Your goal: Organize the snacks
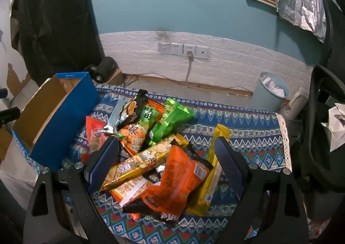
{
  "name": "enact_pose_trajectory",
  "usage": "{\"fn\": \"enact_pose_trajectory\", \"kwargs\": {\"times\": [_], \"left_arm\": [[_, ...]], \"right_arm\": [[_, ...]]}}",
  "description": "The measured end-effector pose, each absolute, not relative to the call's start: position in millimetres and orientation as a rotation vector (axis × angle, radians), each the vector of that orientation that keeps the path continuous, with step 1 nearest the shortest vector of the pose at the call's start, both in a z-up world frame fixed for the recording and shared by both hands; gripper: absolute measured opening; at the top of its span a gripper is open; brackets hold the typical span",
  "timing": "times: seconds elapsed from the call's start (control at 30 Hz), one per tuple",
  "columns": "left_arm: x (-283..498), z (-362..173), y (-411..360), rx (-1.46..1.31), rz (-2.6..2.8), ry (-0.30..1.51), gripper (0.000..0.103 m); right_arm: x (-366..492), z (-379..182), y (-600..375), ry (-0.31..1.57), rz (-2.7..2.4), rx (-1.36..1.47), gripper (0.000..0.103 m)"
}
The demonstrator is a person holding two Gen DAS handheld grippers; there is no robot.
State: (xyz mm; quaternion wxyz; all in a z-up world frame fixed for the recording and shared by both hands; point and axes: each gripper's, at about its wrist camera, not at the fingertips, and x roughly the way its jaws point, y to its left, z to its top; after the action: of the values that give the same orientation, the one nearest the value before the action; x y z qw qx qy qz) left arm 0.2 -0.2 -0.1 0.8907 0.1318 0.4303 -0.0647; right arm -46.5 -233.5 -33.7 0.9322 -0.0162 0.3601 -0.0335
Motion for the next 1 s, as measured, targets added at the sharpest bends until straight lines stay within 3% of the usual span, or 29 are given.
{"fn": "enact_pose_trajectory", "kwargs": {"times": [1.0], "left_arm": [[-1,-10,0,0.262,-0.141,0.913,0.102]], "right_arm": [[-46,-35,-235,0.749,-0.073,-0.034,0.089]]}}
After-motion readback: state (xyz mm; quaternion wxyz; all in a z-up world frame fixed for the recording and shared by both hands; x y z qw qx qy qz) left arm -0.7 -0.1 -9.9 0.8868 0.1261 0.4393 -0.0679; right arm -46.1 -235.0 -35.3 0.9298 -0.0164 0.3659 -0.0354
